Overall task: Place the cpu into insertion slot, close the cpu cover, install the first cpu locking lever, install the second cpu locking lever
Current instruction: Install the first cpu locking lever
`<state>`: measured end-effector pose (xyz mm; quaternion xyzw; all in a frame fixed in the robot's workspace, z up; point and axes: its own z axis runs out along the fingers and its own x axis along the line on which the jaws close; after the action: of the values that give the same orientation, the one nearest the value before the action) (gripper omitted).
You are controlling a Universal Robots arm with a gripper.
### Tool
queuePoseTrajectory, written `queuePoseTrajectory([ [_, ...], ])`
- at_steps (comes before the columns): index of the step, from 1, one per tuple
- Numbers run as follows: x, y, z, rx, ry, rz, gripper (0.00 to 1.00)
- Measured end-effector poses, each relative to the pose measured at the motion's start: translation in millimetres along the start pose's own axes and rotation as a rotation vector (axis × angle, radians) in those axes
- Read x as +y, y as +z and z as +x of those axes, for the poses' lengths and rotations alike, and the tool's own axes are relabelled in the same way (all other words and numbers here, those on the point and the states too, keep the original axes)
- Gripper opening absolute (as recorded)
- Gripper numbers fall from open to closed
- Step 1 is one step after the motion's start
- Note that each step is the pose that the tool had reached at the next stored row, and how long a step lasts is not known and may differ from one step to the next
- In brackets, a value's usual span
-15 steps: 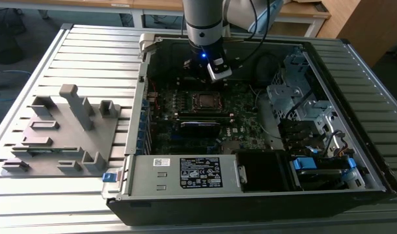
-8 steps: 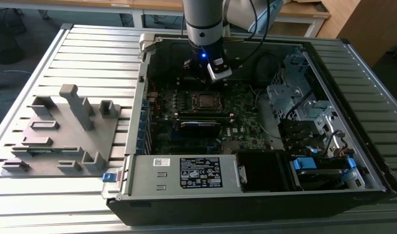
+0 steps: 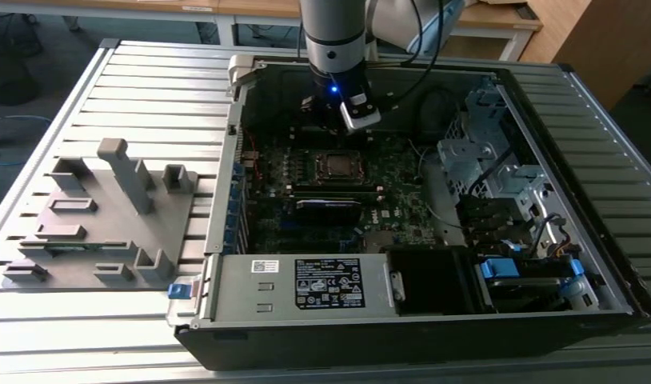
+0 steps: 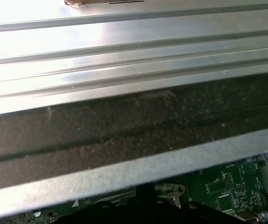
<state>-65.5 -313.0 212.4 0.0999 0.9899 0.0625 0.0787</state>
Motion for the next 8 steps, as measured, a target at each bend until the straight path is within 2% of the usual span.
queuePoseTrajectory([
  [8,-2.8,-0.4,-0.6,0.0001,0.0,0.0001,0.1],
])
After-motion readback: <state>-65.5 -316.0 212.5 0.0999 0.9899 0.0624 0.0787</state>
